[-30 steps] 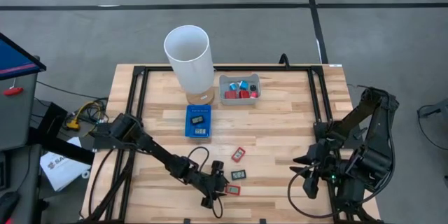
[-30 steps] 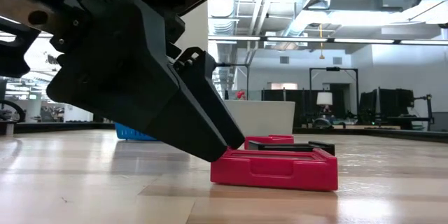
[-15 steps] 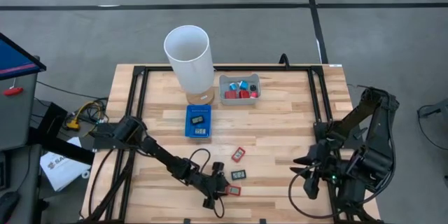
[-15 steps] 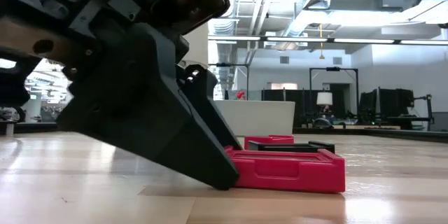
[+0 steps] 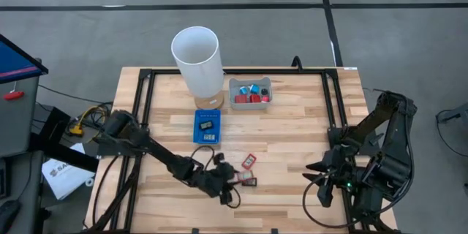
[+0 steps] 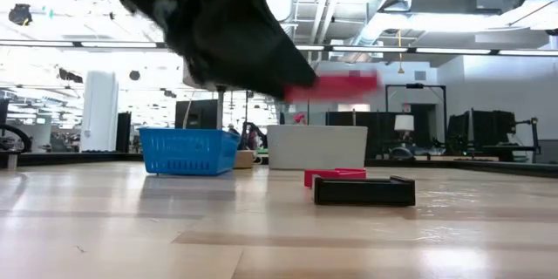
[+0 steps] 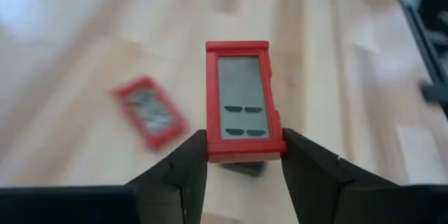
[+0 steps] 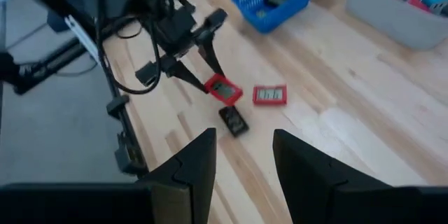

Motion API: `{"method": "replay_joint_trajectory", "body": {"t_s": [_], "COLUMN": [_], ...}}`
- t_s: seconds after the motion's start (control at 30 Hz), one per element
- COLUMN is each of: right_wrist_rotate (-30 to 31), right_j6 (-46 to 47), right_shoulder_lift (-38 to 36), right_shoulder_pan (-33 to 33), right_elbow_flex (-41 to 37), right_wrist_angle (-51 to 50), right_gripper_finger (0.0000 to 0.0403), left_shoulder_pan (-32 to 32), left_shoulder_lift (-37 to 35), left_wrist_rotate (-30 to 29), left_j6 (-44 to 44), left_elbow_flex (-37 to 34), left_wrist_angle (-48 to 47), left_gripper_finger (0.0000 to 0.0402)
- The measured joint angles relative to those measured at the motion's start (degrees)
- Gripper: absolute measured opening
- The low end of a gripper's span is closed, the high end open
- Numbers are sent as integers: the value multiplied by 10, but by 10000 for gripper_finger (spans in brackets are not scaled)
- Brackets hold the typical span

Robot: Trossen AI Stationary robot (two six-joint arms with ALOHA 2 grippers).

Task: Pick & Place Office items
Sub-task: Put the bottom red digital clock into the blue bin

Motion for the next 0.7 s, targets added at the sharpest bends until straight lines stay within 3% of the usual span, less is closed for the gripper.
{"method": "replay_joint_trajectory", "body": {"t_s": [0.17, 0.43, 0.57, 0.7], "right_wrist_rotate": [20, 53, 67, 75], "right_j6": [0, 0, 0, 0], "right_shoulder_lift": [0, 0, -4, -6], "right_shoulder_pan": [-7, -29, -47, -68], "right_elbow_flex": [0, 0, 0, 0], "right_wrist_angle": [-8, -34, -33, -31], "right_gripper_finger": [136, 136, 136, 136], "left_shoulder_pan": [-16, -6, 31, 73], "left_shoulder_lift": [-82, -162, -171, -167], "left_wrist_rotate": [-107, -197, -171, -120], "left_j6": [-116, -462, -585, -591], "left_elbow_flex": [0, 0, 0, 0], "left_wrist_angle": [-175, -482, -555, -569], "left_gripper_finger": [148, 148, 148, 148]}}
